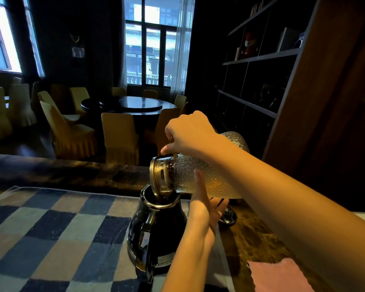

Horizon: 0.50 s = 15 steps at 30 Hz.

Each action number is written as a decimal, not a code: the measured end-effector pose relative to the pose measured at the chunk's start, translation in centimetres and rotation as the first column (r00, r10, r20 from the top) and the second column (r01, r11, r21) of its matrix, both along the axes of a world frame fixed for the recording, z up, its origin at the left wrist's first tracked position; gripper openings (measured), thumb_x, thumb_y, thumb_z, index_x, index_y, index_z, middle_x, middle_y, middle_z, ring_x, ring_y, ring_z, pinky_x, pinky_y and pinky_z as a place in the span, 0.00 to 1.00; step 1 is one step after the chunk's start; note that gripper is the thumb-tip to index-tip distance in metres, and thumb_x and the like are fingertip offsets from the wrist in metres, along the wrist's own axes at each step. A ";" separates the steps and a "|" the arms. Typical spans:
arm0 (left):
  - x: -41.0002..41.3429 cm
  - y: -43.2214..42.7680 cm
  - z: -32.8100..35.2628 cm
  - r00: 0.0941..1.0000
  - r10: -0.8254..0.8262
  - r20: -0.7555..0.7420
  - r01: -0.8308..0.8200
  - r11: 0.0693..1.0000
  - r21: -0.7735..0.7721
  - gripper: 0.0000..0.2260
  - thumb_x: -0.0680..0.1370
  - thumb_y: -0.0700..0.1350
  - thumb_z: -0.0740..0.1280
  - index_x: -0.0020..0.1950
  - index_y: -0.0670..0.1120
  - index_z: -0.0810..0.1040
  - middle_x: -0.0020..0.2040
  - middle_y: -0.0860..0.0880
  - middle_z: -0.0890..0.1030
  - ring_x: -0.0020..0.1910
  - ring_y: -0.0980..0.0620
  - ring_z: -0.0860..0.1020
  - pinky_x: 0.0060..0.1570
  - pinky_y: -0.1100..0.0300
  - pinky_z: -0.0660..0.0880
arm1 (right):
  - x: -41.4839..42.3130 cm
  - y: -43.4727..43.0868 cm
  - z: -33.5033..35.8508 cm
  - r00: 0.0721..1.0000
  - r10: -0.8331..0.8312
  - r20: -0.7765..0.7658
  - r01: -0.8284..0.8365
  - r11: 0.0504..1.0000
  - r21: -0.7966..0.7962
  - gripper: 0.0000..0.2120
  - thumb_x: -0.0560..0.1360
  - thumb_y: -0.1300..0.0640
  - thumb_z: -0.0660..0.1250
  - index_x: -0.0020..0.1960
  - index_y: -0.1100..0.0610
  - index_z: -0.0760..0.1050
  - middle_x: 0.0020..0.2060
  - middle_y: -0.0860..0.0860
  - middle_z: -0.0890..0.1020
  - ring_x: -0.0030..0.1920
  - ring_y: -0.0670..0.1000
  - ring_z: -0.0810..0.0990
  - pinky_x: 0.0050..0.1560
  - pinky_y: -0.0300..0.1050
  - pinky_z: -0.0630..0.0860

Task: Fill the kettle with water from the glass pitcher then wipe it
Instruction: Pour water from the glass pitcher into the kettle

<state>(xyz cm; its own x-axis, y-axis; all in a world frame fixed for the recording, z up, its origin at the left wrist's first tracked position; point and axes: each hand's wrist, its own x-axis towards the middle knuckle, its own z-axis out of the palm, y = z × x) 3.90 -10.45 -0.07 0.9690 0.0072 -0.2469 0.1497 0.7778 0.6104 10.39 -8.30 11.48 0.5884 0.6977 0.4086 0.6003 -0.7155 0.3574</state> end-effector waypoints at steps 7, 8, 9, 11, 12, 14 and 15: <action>-0.4 0.1 -0.1 1.000 -0.005 0.000 0.005 1.000 0.029 0.34 0.74 0.63 0.56 0.75 0.49 0.53 0.71 0.30 0.62 0.66 0.32 0.68 0.65 0.44 0.69 | -0.1 -0.1 0.1 1.000 -0.008 -0.007 0.008 1.000 0.009 0.20 0.70 0.35 0.66 0.44 0.52 0.74 0.35 0.47 0.74 0.40 0.51 0.73 0.46 0.47 0.62; -0.3 0.1 -0.1 1.000 -0.002 -0.004 0.002 1.000 0.025 0.34 0.74 0.63 0.57 0.75 0.49 0.54 0.71 0.30 0.62 0.67 0.32 0.68 0.65 0.44 0.69 | -0.1 -0.1 0.1 1.000 -0.013 -0.006 0.013 1.000 0.008 0.20 0.70 0.35 0.66 0.44 0.52 0.73 0.35 0.48 0.74 0.40 0.51 0.73 0.46 0.47 0.62; -0.3 0.2 -0.1 1.000 -0.005 -0.002 0.005 1.000 0.021 0.33 0.74 0.63 0.56 0.75 0.49 0.55 0.71 0.30 0.62 0.67 0.32 0.67 0.65 0.44 0.69 | -0.1 -0.1 0.0 1.000 -0.016 -0.005 0.016 1.000 0.008 0.20 0.70 0.35 0.66 0.43 0.52 0.72 0.35 0.48 0.74 0.40 0.51 0.72 0.46 0.47 0.62; -0.4 0.2 0.0 1.000 -0.011 0.009 0.011 1.000 0.016 0.32 0.74 0.63 0.56 0.74 0.50 0.56 0.71 0.30 0.62 0.68 0.32 0.66 0.66 0.44 0.68 | -0.2 -0.1 0.1 1.000 -0.019 -0.004 0.019 1.000 0.006 0.20 0.70 0.35 0.66 0.42 0.51 0.70 0.35 0.48 0.74 0.40 0.51 0.72 0.46 0.47 0.62; -0.4 0.3 -0.1 1.000 -0.010 0.015 0.009 1.000 0.017 0.32 0.75 0.63 0.56 0.74 0.51 0.56 0.71 0.30 0.62 0.68 0.32 0.66 0.65 0.44 0.69 | -0.2 -0.1 0.1 1.000 -0.020 -0.004 0.020 1.000 0.005 0.20 0.70 0.34 0.66 0.42 0.51 0.70 0.35 0.48 0.74 0.40 0.51 0.72 0.46 0.47 0.62; -0.3 0.3 -0.2 1.000 -0.004 0.018 0.003 1.000 0.028 0.31 0.75 0.63 0.56 0.74 0.51 0.56 0.71 0.31 0.63 0.67 0.32 0.67 0.65 0.44 0.69 | -0.2 -0.1 0.0 1.000 -0.023 -0.002 0.023 1.000 0.005 0.20 0.70 0.34 0.66 0.42 0.51 0.70 0.35 0.48 0.74 0.40 0.51 0.72 0.45 0.47 0.62; -0.3 0.3 -0.2 1.000 -0.002 0.016 0.001 0.999 0.037 0.32 0.74 0.63 0.56 0.74 0.51 0.56 0.71 0.31 0.63 0.67 0.32 0.68 0.65 0.44 0.69 | -0.2 -0.1 0.0 1.000 -0.024 -0.001 0.024 1.000 0.006 0.20 0.70 0.34 0.66 0.42 0.51 0.71 0.35 0.48 0.74 0.40 0.51 0.72 0.46 0.47 0.62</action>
<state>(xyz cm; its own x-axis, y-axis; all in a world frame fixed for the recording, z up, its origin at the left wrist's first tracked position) 3.58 -10.16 -0.30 0.9728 0.0144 -0.2313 0.1412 0.7547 0.6406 10.15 -8.39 11.50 0.6055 0.6809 0.4120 0.5832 -0.7319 0.3525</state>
